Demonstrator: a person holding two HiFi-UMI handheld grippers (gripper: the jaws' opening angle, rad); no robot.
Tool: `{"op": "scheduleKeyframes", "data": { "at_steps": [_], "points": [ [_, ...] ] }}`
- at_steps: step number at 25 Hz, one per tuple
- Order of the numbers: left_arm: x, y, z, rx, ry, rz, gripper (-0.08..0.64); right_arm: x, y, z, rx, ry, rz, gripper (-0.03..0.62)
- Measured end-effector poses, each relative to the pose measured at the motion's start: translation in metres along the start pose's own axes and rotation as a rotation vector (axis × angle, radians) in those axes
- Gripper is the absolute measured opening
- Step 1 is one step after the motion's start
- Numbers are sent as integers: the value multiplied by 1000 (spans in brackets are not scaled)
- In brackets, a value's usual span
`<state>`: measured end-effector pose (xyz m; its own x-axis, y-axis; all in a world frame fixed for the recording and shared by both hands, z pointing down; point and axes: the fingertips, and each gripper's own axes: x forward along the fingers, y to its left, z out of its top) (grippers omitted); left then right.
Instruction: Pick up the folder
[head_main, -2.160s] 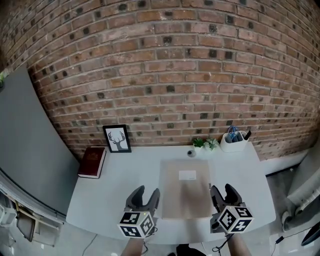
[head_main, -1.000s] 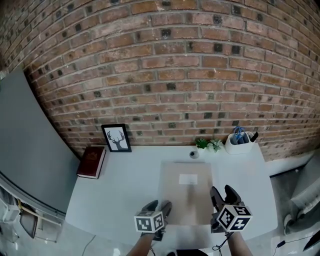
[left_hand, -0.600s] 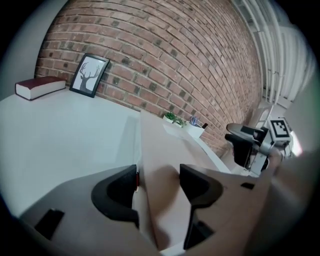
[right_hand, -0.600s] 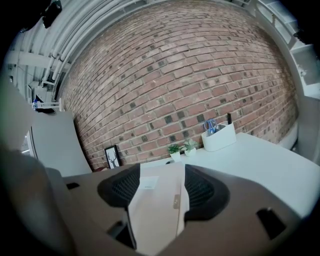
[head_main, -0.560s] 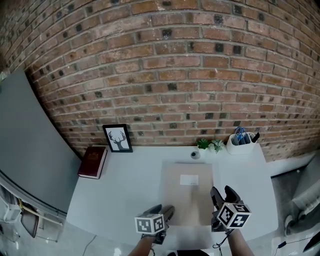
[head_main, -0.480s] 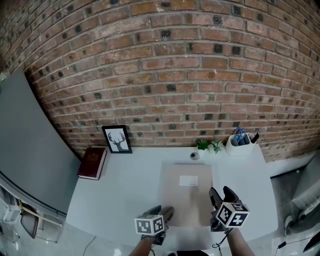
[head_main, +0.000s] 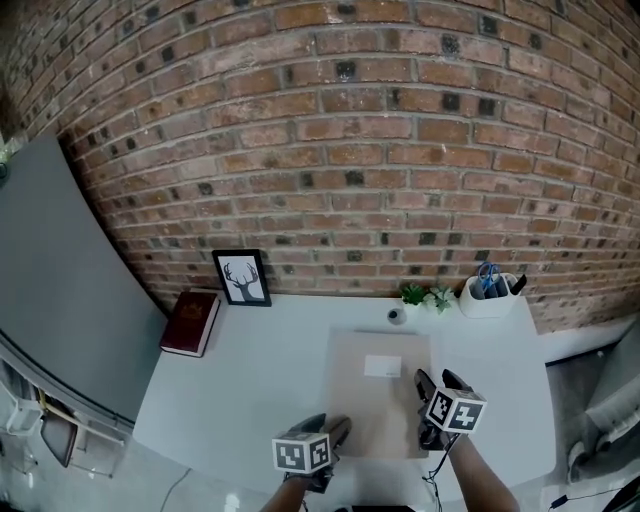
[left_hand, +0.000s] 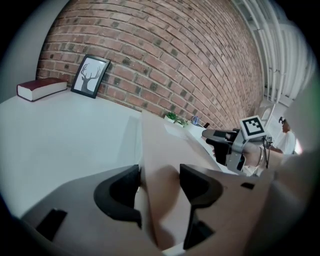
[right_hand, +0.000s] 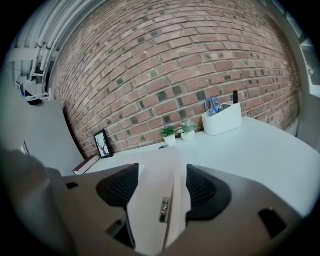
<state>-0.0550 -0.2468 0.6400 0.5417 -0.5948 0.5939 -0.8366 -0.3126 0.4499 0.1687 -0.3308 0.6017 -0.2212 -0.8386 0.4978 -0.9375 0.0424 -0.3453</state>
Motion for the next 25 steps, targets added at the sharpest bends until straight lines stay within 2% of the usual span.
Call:
{"op": "scheduleKeyframes", "data": {
  "at_steps": [10, 25],
  "points": [
    [0, 0, 1, -3, -6, -3, 251, 25, 13, -39, -52, 206, 110, 318],
    [3, 2, -2, -47, 7, -20, 251, 29, 10, -45, -60, 243, 103, 321]
  ]
}}
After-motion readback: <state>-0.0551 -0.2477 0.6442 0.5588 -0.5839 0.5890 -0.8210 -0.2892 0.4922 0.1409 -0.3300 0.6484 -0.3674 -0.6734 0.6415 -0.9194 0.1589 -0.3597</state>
